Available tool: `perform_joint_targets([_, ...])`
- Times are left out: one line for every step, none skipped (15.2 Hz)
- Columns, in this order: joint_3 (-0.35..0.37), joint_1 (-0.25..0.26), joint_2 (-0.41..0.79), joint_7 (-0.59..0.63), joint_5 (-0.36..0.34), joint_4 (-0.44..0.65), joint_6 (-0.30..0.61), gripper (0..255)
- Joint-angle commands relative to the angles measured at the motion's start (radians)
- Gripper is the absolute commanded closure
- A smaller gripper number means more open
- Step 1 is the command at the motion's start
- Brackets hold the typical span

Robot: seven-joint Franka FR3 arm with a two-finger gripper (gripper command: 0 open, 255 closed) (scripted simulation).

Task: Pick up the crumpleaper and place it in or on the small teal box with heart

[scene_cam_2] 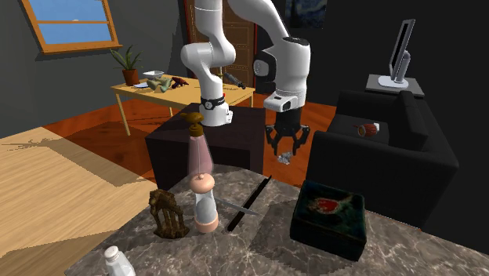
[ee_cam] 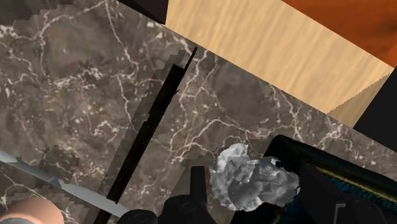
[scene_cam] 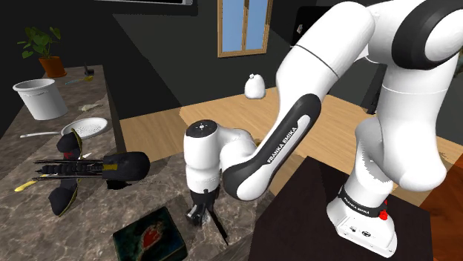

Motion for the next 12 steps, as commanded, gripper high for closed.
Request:
perform_joint_targets([0.004, -0.002, -0.022, -0.005, 0.009, 0.001, -0.024, 255])
perform_joint_targets([0.006, -0.003, -0.034, -0.008, 0.013, 0.002, -0.036, 255])
perform_joint_targets([0.007, -0.004, -0.041, -0.01, 0.016, 0.003, -0.044, 255])
perform_joint_targets([0.005, 0.001, -0.008, -0.003, 0.008, 0.05, -0.058, 255])
perform_joint_targets([0.003, 0.006, 0.025, 0.003, 0.001, 0.098, -0.074, 255])
perform_joint_targets([0.002, 0.011, 0.058, 0.009, -0.005, 0.147, -0.091, 255])
perform_joint_targets([0.0, 0.016, 0.092, 0.014, -0.011, 0.197, -0.108, 255])
perform_joint_targets([-0.002, 0.022, 0.125, 0.018, -0.016, 0.249, -0.126, 255])
perform_joint_targets([-0.004, 0.028, 0.159, 0.022, -0.021, 0.301, -0.146, 255])
perform_joint_targets([-0.006, 0.034, 0.194, 0.025, -0.025, 0.355, -0.166, 255])
perform_joint_targets([-0.008, 0.04, 0.229, 0.027, -0.029, 0.411, -0.187, 255])
perform_joint_targets([-0.01, 0.046, 0.264, 0.029, -0.032, 0.469, -0.209, 255])
